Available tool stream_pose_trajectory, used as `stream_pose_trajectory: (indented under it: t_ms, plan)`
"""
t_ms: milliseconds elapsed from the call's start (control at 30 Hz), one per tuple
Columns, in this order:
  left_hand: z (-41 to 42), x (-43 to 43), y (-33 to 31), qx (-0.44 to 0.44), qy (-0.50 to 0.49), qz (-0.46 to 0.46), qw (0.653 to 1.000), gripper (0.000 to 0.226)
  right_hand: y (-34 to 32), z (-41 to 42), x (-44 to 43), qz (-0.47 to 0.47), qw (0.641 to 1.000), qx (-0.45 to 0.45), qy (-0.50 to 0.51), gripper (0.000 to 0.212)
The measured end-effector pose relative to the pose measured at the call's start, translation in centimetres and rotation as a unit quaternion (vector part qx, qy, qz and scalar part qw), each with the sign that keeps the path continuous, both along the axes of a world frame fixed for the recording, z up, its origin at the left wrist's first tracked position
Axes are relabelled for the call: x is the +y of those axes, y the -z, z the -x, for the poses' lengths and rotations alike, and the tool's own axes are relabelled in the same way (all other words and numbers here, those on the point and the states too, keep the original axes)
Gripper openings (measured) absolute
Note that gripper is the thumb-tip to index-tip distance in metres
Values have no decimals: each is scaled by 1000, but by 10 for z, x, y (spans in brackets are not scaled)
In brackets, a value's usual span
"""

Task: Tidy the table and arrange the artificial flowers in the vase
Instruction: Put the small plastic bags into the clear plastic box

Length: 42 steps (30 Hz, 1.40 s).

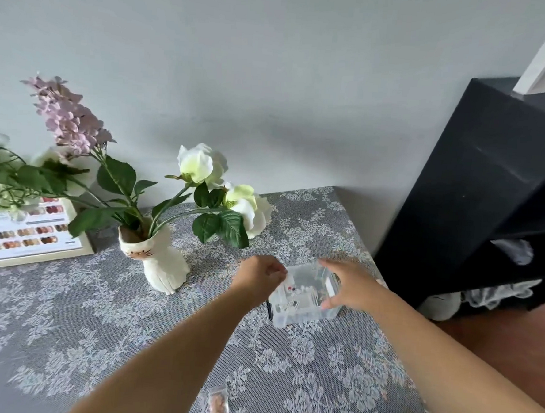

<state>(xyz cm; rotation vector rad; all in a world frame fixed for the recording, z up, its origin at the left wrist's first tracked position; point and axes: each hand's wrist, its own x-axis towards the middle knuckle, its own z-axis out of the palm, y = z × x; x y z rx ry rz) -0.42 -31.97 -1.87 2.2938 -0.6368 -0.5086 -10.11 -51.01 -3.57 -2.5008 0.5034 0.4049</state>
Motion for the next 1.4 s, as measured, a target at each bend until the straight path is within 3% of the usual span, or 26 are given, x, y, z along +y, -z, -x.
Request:
stream_pose_trajectory:
  t_ms: [300,633,1000,1167,1400]
  plan:
    - [5,-22,20,-39,87,-105,990,20,6,0,-4,24,999,-9,-19,109]
    - [19,40,16,-141,60,-67,986,32,-4,-7,2,56,996,-13,-73,112]
    - [70,147,54,-51,104,-220,969,66,3,-40,58,138,962,40,-232,125]
    - [85,160,64,-66,123,-252,958,54,7,-41,57,138,963,28,-228,120]
    - [90,160,69,-16,80,-207,975,41,12,-40,56,125,967,20,-222,120]
